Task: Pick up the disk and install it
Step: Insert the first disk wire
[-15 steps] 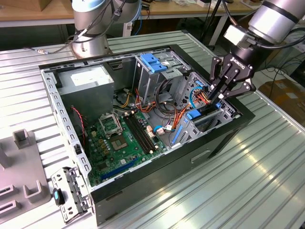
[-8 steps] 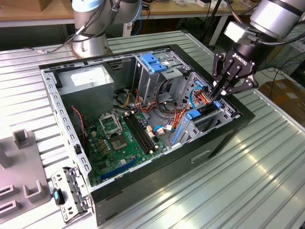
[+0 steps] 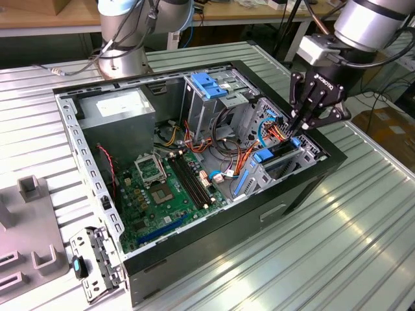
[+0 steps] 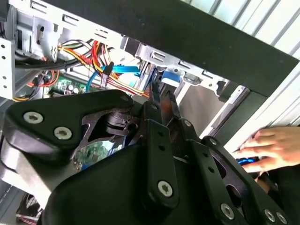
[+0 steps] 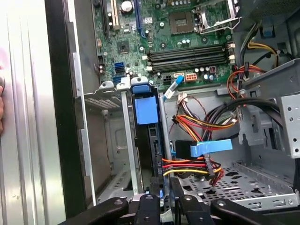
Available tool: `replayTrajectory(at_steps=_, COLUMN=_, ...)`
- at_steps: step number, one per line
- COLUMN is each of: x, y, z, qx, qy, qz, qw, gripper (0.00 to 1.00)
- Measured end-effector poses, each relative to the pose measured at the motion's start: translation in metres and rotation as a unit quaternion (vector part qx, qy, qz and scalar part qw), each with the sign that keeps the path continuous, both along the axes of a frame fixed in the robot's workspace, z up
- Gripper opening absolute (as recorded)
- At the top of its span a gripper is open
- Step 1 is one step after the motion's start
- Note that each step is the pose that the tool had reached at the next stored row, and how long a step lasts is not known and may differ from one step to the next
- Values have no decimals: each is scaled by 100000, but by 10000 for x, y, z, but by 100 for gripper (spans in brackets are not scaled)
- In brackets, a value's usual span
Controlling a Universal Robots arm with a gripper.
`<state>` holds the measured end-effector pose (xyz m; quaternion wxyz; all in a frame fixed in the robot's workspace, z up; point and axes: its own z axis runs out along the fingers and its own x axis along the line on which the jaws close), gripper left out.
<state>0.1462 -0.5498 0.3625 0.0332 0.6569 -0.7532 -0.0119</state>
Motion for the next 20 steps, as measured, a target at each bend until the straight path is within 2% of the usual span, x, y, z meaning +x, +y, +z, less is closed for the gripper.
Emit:
replayTrajectory(at_steps=1, x=-19, y=0, z=0, qx=50, qy=-409, qz=1, qw=99999, gripper=24)
replayTrajectory(at_steps=3, x=-65, y=0, z=0, qx=193, qy=-1541, qz=-1, qw=99988, gripper=24)
replayTrajectory(at_steps=4, x=-79, y=-1, z=1, qx=319, qy=-1893, qz=-4, qw=99982, gripper=24)
replayTrajectory(at_steps=5, x=-91, y=-6, z=0, qx=718, qy=-2051, qz=-6, qw=99976, gripper=24)
replayTrajectory(at_steps=6, x=-101, y=-10, z=0, qx=1381, qy=-2085, qz=-5, qw=99969, gripper=24)
replayTrajectory(at_steps=7, x=-111, y=-17, z=0, qx=2306, qy=-2115, qz=-16, qw=99951, gripper=24)
replayTrajectory(at_steps=9, x=-123, y=-51, z=-3, qx=3575, qy=-2183, qz=-36, qw=99912, gripper=24)
replayTrajectory(at_steps=11, x=-135, y=-102, z=-10, qx=3800, qy=-2296, qz=-40, qw=99901, gripper=24)
replayTrajectory(at_steps=13, x=-150, y=-133, z=-16, qx=3803, qy=-2468, qz=-33, qw=99897, gripper=24)
replayTrajectory(at_steps=20, x=-164, y=-152, z=-100, qx=3806, qy=-2549, qz=-13, qw=99895, gripper=24)
